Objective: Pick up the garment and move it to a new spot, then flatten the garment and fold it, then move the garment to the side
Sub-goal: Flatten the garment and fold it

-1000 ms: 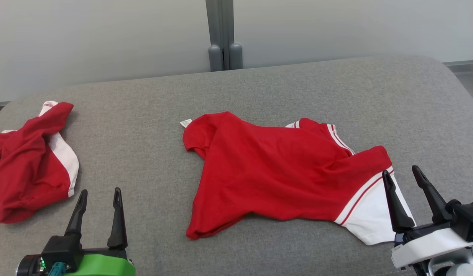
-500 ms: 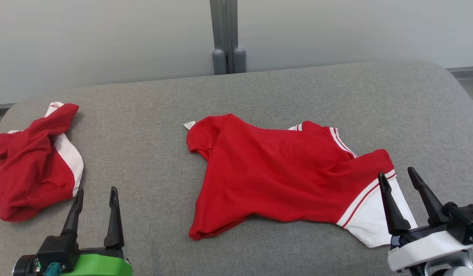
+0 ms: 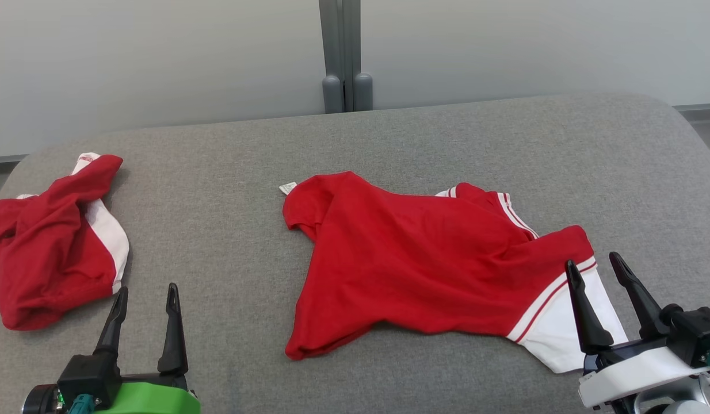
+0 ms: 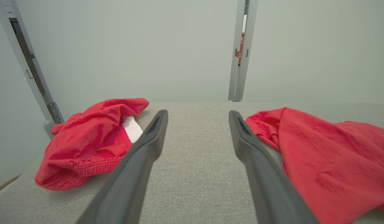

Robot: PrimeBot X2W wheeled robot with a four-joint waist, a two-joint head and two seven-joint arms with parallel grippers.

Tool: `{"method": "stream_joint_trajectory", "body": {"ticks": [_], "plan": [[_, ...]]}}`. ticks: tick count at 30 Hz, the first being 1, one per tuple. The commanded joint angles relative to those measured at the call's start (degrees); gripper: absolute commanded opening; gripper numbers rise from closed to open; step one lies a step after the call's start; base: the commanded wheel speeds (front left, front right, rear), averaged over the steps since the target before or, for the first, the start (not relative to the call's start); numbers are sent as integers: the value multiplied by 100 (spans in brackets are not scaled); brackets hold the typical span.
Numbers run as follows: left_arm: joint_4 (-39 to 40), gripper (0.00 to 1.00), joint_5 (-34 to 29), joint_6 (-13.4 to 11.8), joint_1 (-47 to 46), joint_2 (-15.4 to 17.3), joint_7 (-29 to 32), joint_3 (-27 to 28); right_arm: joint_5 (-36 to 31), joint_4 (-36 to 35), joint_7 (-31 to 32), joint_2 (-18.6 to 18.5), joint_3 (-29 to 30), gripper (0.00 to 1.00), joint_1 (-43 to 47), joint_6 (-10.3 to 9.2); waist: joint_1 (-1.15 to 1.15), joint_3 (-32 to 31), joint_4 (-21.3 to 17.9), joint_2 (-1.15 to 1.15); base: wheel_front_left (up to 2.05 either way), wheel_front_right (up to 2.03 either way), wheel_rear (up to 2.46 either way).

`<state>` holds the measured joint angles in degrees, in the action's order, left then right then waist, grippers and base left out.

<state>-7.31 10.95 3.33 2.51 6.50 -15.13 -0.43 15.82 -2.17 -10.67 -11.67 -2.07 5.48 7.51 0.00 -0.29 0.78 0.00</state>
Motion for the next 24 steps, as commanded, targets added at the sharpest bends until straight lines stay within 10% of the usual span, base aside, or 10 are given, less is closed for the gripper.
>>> {"method": "stream_joint_trajectory", "body": {"ticks": [1,24], "plan": [[0,100,-41,28,-18,0,-1,19,-54,6,4,10,-2,100,11,-4,0,-1,-4,0,0,0,0],[-1020,100,38,266,-289,-240,-2,-575,-36,1132,-81,-93,258,100,-395,-4,0,241,-118,0,0,0,0]]}}
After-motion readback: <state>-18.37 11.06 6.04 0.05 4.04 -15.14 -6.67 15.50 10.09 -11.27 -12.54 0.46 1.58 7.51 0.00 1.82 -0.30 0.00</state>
